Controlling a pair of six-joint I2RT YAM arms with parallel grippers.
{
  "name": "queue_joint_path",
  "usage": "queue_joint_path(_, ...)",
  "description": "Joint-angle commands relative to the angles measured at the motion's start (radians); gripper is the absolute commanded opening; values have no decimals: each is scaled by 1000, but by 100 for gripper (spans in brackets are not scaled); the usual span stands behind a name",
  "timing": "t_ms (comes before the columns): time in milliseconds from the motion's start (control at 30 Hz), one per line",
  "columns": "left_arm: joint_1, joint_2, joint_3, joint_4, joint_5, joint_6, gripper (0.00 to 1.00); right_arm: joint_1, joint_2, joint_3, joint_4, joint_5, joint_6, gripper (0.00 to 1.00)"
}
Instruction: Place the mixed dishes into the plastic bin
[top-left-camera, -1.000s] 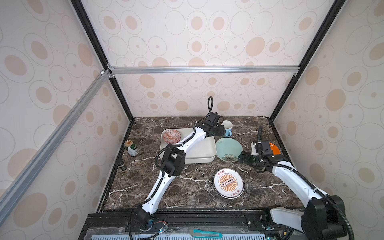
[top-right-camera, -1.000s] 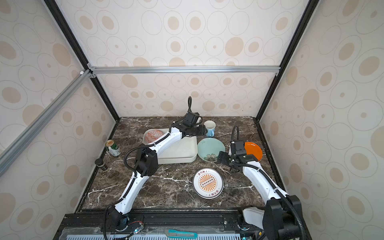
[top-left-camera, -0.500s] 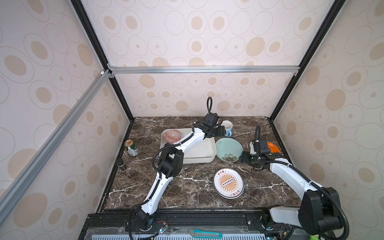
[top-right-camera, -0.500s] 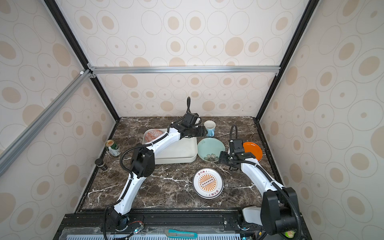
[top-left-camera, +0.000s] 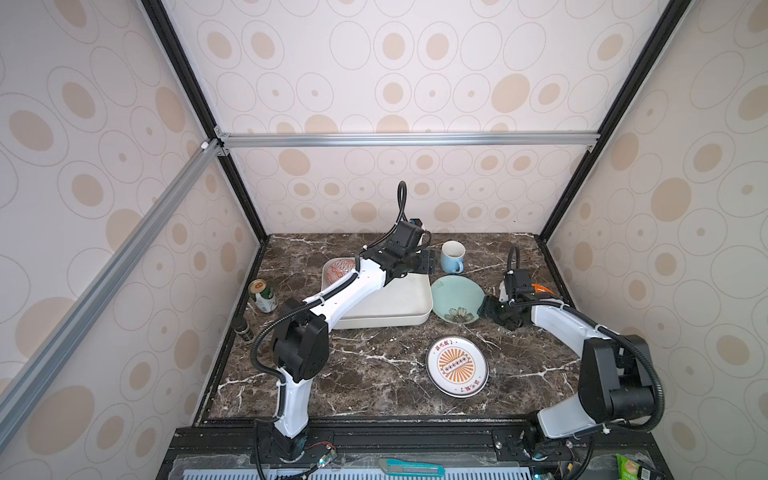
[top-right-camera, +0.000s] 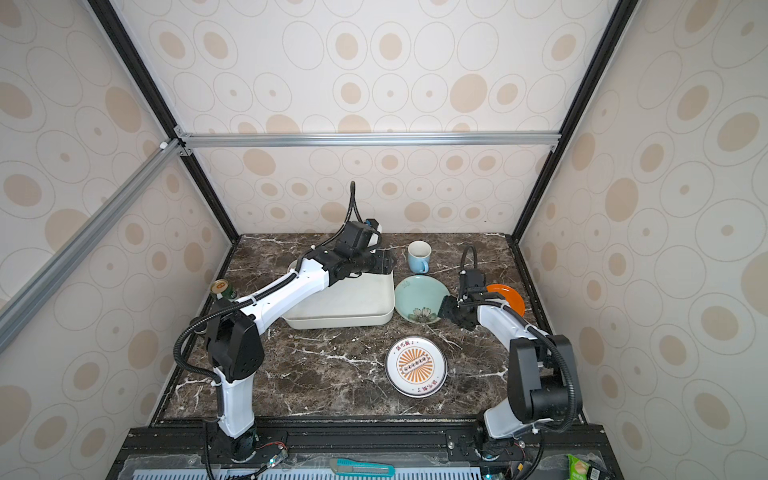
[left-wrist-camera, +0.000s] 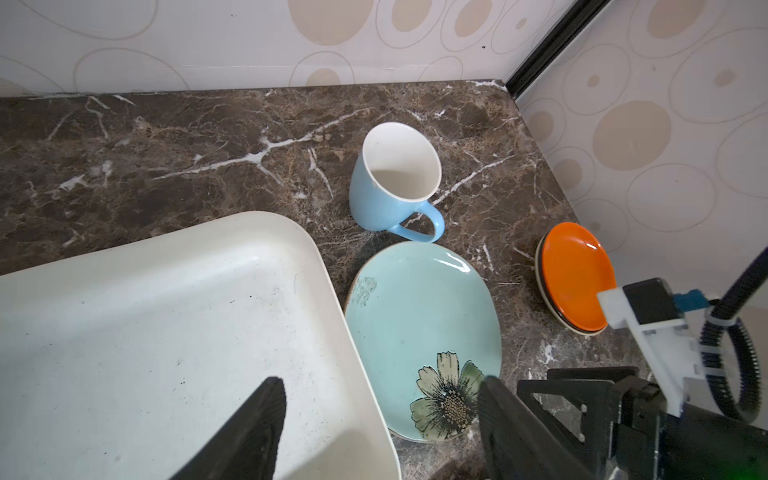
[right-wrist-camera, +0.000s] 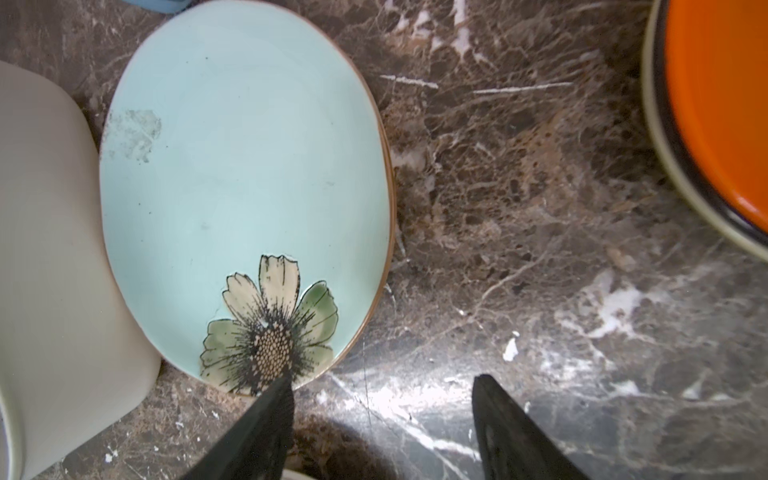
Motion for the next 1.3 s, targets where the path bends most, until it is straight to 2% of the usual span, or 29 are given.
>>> queue_joint_path(0,-6,36,7,-23,-19,54,73,1,11,40,34,-31,-15,71)
queue_joint_path(200,-6,48,3,-2,-22,63,73,4,98,240,-34,14,-52,74)
queue_joint_path(367,-6,81,33,-15,-4,62,73,10,182,335,-11,-19,-63,75)
queue_joint_path(467,-5,88,38,-17,-3,62,73,22,236,365,31,-51,-88,69)
queue_joint_path(633,-5,95,35,-26,-8,66,73,46,324,408,98,-84,-121,65)
queue_joint_path(967,-6,99,21,-31,-10,62,72,76,386,465,159,-57,-197,65)
queue_joint_path(1267,-5,118,33,-47,-16,73,72,89,480,547,179,-46,-207,62)
